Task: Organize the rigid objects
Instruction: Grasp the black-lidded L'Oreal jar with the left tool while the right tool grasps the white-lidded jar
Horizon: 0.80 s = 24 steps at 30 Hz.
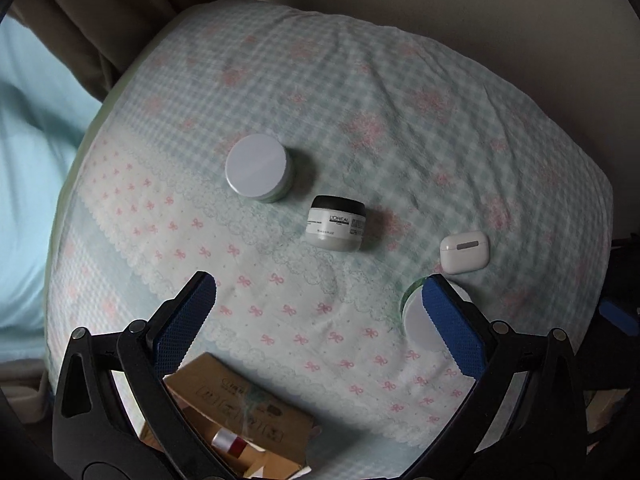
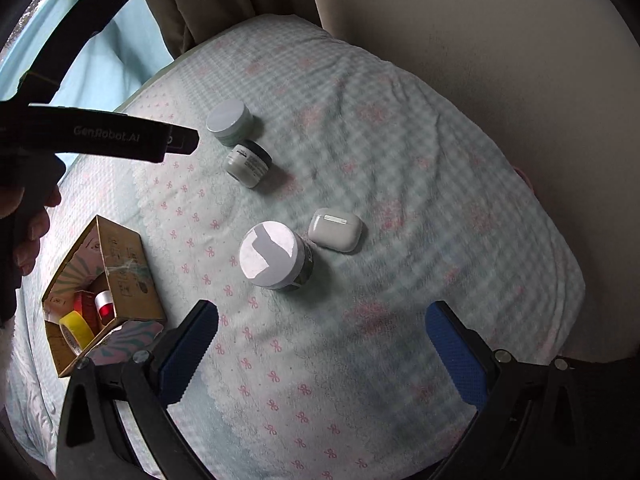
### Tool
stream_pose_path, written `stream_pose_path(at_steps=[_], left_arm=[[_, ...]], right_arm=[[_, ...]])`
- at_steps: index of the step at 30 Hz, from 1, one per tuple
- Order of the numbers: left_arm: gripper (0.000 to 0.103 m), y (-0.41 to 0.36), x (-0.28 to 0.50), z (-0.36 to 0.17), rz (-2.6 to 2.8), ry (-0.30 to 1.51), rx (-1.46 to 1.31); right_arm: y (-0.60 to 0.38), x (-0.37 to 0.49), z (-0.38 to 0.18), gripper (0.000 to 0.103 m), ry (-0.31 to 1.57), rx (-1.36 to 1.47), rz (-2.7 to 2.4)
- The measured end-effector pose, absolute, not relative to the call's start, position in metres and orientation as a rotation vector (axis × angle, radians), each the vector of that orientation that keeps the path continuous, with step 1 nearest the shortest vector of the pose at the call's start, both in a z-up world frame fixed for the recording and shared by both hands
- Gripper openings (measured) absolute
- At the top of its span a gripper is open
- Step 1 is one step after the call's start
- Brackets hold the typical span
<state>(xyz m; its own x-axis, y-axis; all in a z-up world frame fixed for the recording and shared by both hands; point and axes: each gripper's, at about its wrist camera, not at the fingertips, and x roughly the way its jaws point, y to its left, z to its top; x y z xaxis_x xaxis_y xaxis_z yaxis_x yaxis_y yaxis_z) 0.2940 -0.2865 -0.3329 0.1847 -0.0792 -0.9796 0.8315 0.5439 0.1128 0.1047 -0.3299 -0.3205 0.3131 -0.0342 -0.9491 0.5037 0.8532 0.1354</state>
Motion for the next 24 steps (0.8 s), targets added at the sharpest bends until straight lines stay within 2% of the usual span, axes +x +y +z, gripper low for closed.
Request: stream_pose_path(at_steps=[8,12,17,21,24], left_arm=[[0.096,-0.312,0.313,-0.413,-0.831,1.269,0.898],[0.087,-0.32,0.318,-0.438,-0.856,1.312,0.905],[0.082,-0.327,0.324,-0.456,-0.86,1.358,0.883],[0.074,-0.329,0.325,-0.464,-0.862,1.38,0.878],[0.065,-0.33,0.326,-0.467,-0.858,1.393,0.847]], right_arm=[[-0.299,0.142,-0.388,0.103,1.231,0.372,-0.422],[-0.29,0.161,-0.413,0.103,1.248,0.341,-0.428],[-0.285,0.184,-0.439,0.085,1.261,0.281,-0.427],[-0.282,0.192,-0.448,0.084,1.258,0.243,-0.41],[-0.282,0.194,-0.452,0.071,1.264,0.241,-0.398]])
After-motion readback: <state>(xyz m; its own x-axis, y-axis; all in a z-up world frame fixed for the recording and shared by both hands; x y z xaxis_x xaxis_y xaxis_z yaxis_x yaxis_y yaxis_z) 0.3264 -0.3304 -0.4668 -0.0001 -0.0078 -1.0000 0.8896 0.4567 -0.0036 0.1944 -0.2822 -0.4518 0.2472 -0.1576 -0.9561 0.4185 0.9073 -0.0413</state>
